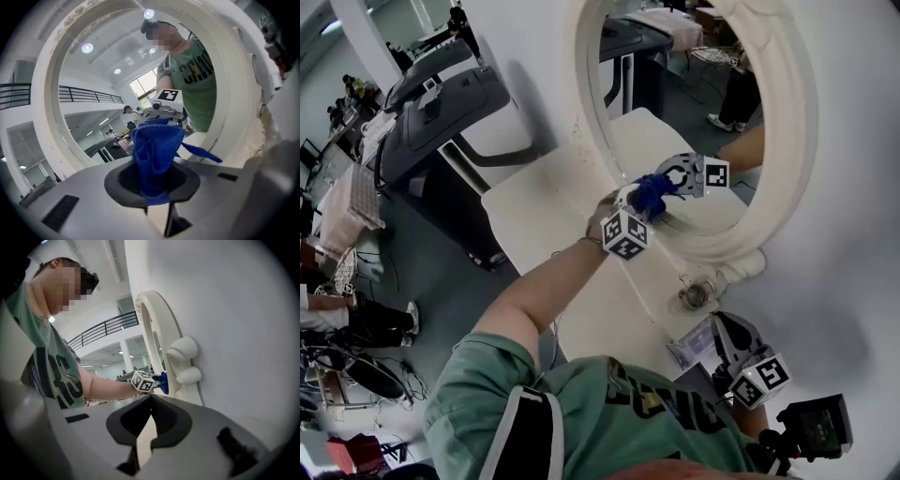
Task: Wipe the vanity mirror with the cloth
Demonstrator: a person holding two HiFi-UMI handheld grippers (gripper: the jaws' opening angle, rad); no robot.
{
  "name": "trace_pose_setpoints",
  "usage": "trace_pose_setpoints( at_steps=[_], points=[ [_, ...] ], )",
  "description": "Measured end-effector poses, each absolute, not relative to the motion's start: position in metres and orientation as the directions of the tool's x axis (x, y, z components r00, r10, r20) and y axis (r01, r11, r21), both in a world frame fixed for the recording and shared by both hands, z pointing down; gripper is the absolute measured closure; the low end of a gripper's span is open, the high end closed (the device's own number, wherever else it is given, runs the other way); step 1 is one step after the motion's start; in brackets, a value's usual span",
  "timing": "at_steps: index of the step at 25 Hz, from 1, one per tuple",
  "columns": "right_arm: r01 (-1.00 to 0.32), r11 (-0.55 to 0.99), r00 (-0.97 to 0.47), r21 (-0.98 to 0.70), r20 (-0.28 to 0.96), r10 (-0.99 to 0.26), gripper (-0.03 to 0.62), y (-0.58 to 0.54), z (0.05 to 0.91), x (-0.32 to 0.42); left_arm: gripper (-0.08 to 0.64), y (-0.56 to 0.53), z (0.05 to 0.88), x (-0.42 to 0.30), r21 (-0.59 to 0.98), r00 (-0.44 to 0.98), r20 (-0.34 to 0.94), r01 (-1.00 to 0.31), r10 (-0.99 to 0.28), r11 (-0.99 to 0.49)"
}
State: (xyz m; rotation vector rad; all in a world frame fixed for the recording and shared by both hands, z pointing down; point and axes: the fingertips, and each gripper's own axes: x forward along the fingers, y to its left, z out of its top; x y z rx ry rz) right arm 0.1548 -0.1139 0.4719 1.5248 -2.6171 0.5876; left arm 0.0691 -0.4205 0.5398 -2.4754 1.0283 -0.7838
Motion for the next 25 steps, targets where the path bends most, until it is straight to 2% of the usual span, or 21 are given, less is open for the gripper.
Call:
trace_pose_setpoints(
  at_steps=[3,10,13,15,18,23,25],
  points=[
    [-0.852,0.432,-0.505,-0.297,0.244,-0.828,0.580,-0.112,0.474,0.157,0.479,-0.403,0.584,0.079,-0.490,0.590,0.440,-0.474,-0.677,-0.731],
    [-0.853,0.432,-0.502,-0.294,0.234,-0.832,0.580,-0.115,0.472,0.158,0.480,-0.400,0.597,0.082,-0.458,0.616,0.466,-0.446,-0.635,-0.769],
    [-0.850,0.441,-0.506,-0.288,0.215,-0.835,0.580,-0.118,0.469,0.157,0.479,-0.403,0.597,0.080,-0.402,0.622,0.489,-0.462,-0.612,-0.791],
    [-0.850,0.442,-0.504,-0.285,0.203,-0.839,0.580,-0.119,0.467,0.158,0.477,-0.414,0.578,0.071,-0.367,0.627,0.460,-0.509,-0.628,-0.778],
    [-0.852,0.445,-0.502,-0.276,0.187,-0.844,0.580,-0.121,0.466,0.161,0.477,-0.452,0.506,0.045,-0.369,0.615,0.360,-0.596,-0.701,-0.713],
    [-0.849,0.456,-0.506,-0.267,0.161,-0.848,0.580,-0.127,0.459,0.158,0.477,-0.514,0.295,0.001,-0.511,0.553,0.058,-0.699,-0.831,-0.500],
    [-0.848,0.459,-0.506,-0.265,0.150,-0.849,0.580,-0.129,0.456,0.157,0.477,-0.528,0.228,-0.010,-0.562,0.521,-0.016,-0.711,-0.853,-0.423]
  ],
)
